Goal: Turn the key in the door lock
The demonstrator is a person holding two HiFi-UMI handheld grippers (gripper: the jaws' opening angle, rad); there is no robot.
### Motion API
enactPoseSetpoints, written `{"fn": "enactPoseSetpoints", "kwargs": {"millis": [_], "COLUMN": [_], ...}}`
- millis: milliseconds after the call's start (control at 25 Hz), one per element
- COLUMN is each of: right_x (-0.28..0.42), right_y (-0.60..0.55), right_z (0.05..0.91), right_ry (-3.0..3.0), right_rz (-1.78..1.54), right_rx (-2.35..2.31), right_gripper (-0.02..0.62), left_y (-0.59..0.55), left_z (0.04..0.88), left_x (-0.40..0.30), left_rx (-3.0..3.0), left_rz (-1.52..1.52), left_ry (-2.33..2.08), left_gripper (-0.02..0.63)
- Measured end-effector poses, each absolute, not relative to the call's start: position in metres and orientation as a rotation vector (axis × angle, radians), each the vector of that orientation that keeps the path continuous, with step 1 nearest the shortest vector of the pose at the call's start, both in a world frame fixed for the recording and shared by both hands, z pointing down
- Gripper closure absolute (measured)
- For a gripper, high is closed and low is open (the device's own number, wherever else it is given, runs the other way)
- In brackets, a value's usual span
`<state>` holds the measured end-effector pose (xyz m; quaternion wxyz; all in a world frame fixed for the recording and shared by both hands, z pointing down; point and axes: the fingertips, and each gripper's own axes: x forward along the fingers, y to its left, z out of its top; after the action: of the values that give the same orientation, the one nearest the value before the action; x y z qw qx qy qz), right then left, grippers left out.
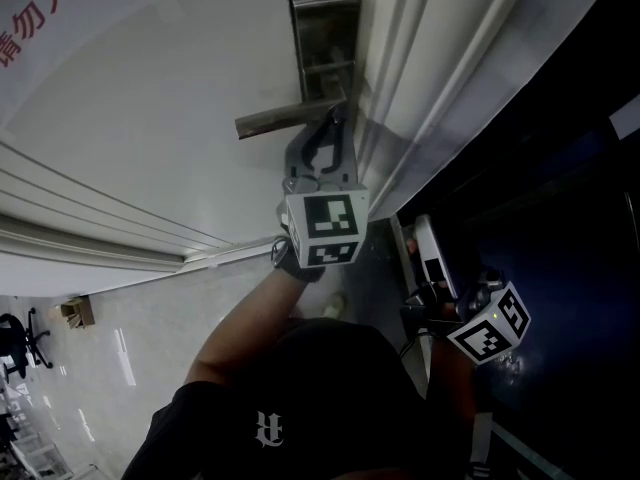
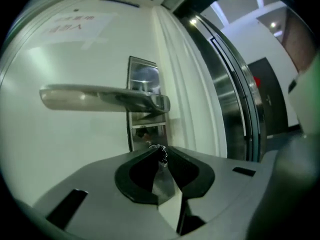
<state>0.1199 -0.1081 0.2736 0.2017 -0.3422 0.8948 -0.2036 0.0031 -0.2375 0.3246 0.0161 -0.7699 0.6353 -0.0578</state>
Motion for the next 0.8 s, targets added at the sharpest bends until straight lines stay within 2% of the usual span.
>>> {"fn": "enactPoseSetpoints", "kwargs": {"millis": [400, 800], "right_x": [0.123, 0.128], "right_y": [-0.105, -0.106], "right_z": [0.275, 0.275], "right_ry": [2.487, 2.472], "right_rz": [-0.567, -0.563], "right_rx": [-0.961, -0.983], "right_gripper": [0.58, 0.58], "left_y": [-0.235, -0.234], "left_z": [0.327, 0.331], "left_x": [0.013, 0.018], "left_rx": [-1.9, -1.632], "left_rz": [-0.703, -0.945], "left_ry": [1.614, 1.33], "left_gripper": [0.563, 0.581]}}
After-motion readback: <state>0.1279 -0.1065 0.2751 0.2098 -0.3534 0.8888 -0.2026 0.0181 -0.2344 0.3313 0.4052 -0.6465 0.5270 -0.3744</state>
